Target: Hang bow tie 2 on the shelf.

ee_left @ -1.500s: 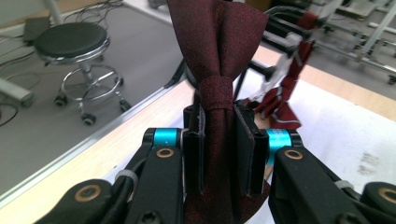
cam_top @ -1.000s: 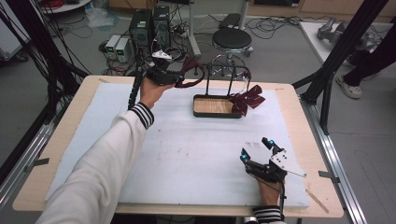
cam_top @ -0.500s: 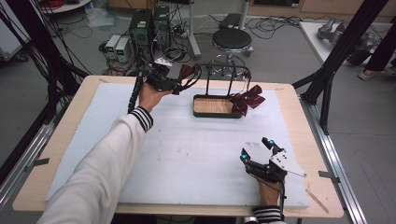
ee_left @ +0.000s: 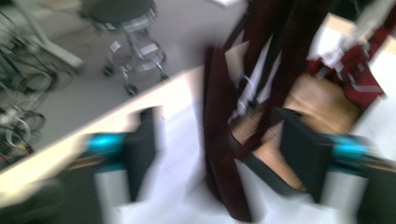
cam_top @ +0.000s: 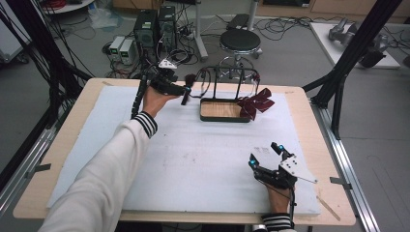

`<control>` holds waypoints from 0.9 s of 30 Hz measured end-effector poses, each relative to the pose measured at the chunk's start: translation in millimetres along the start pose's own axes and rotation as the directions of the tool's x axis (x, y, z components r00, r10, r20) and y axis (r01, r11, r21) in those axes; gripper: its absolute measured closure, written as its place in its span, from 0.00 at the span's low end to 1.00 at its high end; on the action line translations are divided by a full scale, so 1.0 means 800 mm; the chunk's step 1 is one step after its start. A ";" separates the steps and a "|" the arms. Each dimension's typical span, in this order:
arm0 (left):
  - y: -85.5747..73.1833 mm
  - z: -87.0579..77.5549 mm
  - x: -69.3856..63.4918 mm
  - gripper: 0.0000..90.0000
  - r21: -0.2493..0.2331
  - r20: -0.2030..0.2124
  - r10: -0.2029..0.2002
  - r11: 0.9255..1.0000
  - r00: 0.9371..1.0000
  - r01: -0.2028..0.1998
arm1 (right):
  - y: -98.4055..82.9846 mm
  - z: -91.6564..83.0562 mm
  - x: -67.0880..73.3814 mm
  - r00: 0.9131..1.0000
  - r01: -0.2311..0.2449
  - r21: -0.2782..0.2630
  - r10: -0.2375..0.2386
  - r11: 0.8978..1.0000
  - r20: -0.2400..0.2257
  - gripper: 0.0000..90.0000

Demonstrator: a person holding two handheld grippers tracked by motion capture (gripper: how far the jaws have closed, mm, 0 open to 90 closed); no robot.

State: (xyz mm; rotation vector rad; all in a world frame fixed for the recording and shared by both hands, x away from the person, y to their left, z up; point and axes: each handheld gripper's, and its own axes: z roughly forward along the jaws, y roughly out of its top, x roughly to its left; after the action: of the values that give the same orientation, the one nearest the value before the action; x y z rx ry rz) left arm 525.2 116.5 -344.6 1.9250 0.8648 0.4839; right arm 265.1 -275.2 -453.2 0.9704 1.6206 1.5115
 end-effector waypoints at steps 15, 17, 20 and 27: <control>-0.026 -0.087 0.001 0.12 -0.232 0.091 0.051 0.972 0.995 -0.029 | 0.000 0.000 -0.001 1.000 -0.012 0.001 0.012 1.000 -0.007 0.13; -0.034 -0.106 -0.001 0.12 -0.275 0.087 0.069 0.960 0.994 -0.042 | 0.000 0.000 -0.001 1.000 -0.013 0.001 0.013 1.000 -0.009 0.13; -0.049 -0.132 -0.009 0.12 -0.320 0.082 0.092 0.945 0.992 -0.061 | 0.000 -0.001 -0.002 1.000 -0.020 -0.002 0.020 1.000 -0.007 0.13; -0.111 -0.199 -0.029 0.12 -0.404 0.039 0.144 0.907 0.989 -0.116 | 0.000 -0.001 -0.001 1.000 -0.019 -0.006 0.018 1.000 -0.005 0.13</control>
State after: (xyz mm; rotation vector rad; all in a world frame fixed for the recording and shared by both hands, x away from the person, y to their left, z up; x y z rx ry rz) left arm 374.6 222.2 -344.8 1.6120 0.5424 0.6199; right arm 264.8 -276.6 -453.4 0.9814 1.6140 1.5317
